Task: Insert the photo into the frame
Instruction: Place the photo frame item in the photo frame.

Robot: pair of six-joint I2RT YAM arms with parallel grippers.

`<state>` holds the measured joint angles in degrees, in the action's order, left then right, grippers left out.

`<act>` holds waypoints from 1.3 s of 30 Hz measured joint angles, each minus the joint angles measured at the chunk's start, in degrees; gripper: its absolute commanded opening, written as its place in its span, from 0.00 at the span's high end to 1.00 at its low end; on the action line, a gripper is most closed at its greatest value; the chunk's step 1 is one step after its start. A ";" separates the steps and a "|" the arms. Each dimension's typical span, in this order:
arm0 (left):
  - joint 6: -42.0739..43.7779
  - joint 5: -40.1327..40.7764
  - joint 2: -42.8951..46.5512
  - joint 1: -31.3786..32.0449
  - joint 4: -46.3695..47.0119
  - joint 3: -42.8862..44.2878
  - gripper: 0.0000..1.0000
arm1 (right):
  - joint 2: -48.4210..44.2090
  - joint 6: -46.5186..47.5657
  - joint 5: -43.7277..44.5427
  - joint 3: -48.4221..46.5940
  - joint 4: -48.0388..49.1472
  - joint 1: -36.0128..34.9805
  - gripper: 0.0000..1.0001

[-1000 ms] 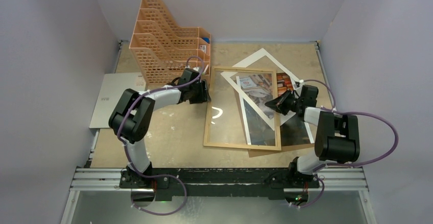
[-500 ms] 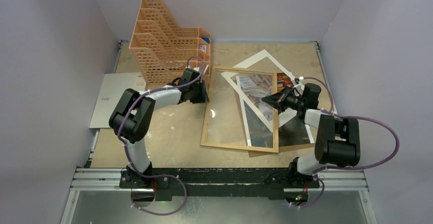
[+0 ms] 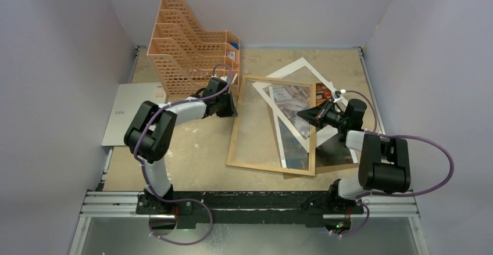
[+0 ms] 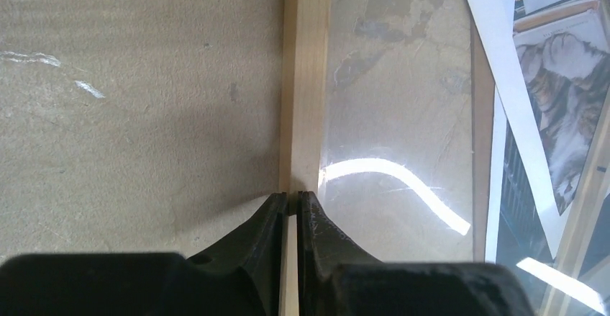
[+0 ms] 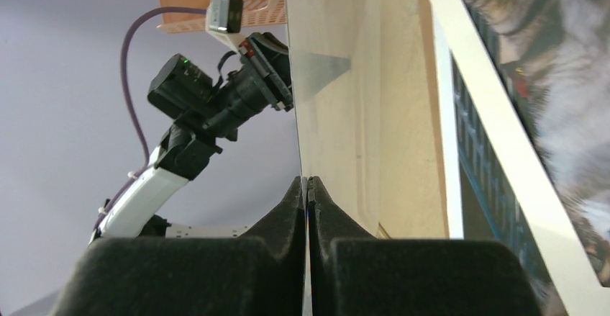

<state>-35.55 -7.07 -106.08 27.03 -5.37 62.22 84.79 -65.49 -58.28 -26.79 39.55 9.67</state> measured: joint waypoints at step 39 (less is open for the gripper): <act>-0.92 -2.19 -0.42 -0.28 3.23 -1.07 0.94 | -2.32 -5.33 -1.29 -2.78 6.40 -2.40 1.00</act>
<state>-36.47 -9.26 -106.50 26.74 -2.13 61.14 82.48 -70.83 -59.57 -29.56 45.95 7.27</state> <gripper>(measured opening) 0.066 0.004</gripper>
